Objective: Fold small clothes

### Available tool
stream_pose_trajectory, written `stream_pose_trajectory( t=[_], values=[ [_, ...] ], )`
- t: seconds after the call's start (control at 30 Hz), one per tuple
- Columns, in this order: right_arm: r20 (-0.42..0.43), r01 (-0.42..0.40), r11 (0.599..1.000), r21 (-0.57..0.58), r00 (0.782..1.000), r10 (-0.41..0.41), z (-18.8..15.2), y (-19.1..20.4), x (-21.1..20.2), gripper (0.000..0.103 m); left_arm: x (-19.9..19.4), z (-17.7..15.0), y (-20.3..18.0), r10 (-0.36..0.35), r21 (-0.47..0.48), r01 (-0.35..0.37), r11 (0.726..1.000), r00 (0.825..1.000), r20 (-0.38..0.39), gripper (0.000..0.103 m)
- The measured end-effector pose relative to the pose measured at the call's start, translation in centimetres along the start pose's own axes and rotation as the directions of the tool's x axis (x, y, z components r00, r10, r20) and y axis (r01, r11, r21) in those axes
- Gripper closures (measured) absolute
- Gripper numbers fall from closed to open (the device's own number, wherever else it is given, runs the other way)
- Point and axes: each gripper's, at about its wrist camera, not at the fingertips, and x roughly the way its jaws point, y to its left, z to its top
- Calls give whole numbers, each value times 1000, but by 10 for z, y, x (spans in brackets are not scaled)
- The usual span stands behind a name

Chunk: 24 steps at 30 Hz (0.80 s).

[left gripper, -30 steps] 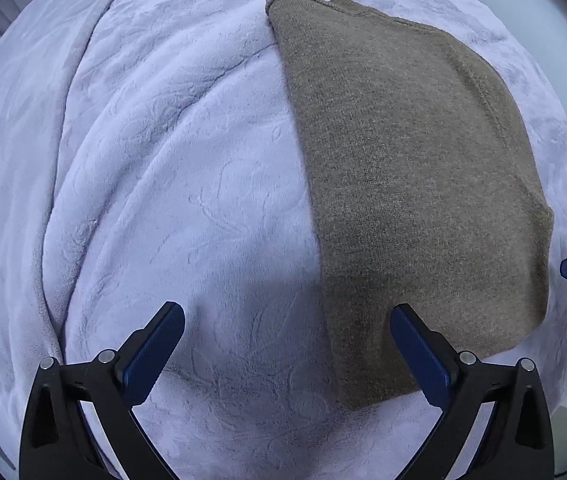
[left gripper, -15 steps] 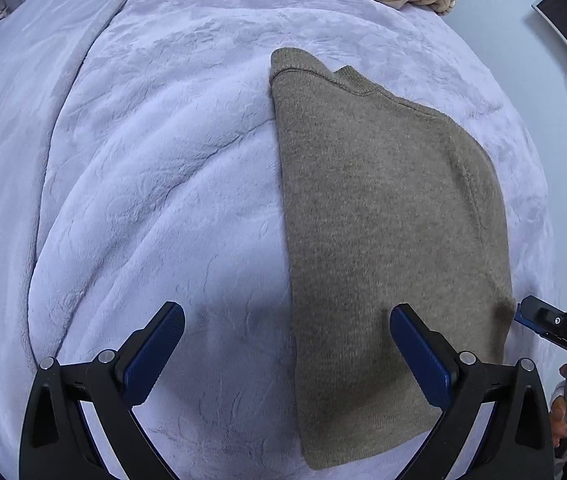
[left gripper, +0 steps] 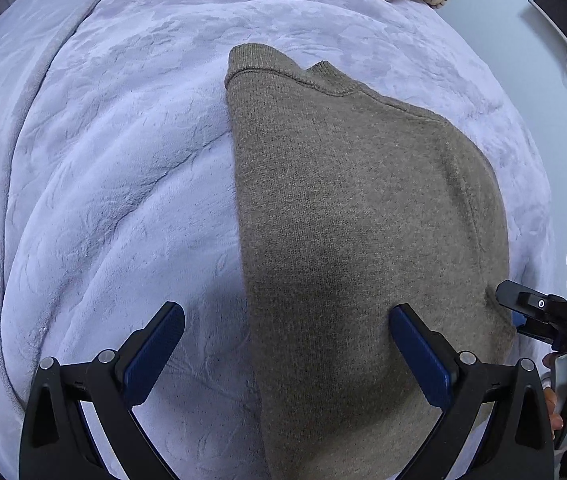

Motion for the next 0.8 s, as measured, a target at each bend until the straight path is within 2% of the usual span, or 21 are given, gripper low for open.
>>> stream_pose_trajectory(
  t=[0.17,0.33,0.43,0.5,0.57,0.73,0.8],
  values=[
    [-39,-45,999,-20,998,44,5,8,11,17,5,4,-3,-18,6,18,1000,1000,-3,0],
    [-71,-51,998,-41,996,48,13,14,22,16,13,8,-8,-61,7,62,998,998,-13,0],
    [-80,-136,990,-44,988,132,15,22,22,17,15,11,-7,-124,-14,124,992,992,-19,0],
    [-86,-230,971,-64,971,224,14,27,17,16,16,12,-6,-183,-36,182,983,983,-18,0],
    [-99,-272,958,-93,960,263,13,31,12,16,17,14,-5,-201,-47,201,979,979,-16,0],
    [-90,-179,978,-105,981,170,15,11,4,16,24,17,0,-218,-30,217,976,975,-39,0],
    [-86,-203,977,-68,977,197,15,-2,3,16,28,18,2,-228,-21,227,974,972,-60,0]
  ],
)
